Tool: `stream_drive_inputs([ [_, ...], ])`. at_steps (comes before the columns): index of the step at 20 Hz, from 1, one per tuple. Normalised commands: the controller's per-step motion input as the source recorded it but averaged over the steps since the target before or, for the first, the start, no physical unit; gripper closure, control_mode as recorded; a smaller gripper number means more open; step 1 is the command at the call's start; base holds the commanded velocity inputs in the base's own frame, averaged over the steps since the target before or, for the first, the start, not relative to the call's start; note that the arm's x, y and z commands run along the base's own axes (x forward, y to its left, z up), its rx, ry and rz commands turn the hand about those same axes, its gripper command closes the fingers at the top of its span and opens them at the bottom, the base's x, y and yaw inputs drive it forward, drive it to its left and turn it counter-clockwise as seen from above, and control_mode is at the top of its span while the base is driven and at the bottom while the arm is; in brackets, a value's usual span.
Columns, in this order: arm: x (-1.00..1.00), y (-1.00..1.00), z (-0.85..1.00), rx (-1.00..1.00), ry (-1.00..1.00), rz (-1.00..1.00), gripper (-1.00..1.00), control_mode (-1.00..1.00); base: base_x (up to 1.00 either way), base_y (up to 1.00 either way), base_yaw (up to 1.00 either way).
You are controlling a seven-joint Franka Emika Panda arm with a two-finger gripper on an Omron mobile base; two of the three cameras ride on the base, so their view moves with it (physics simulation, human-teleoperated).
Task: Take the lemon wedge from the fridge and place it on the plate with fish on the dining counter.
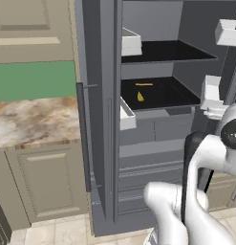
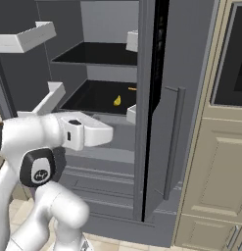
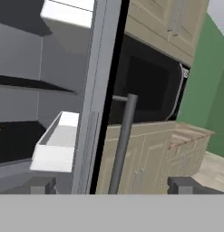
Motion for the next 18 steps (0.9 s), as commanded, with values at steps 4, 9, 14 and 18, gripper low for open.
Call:
stream_drive_inputs([
  [4, 0.33, 0.83, 0.33, -0.05, -0.13, -0.26, -1.00, -1.00, 0.00, 0.00, 0.00],
  [9, 0.81, 0.12, 0.00, 0.00, 0.00, -0.24, -1.00, -1.00, 0.00, 0.00, 0.00],
  [14, 1.00, -0.17, 0.00, 0.01, 0.06, -0.07, -1.00, -1.00, 0.00, 0.00, 0.00],
  [18, 0.82, -0.49, 0.00, 0.00, 0.01, -0.08, -1.00, -1.00, 0.00, 0.00, 0.00],
])
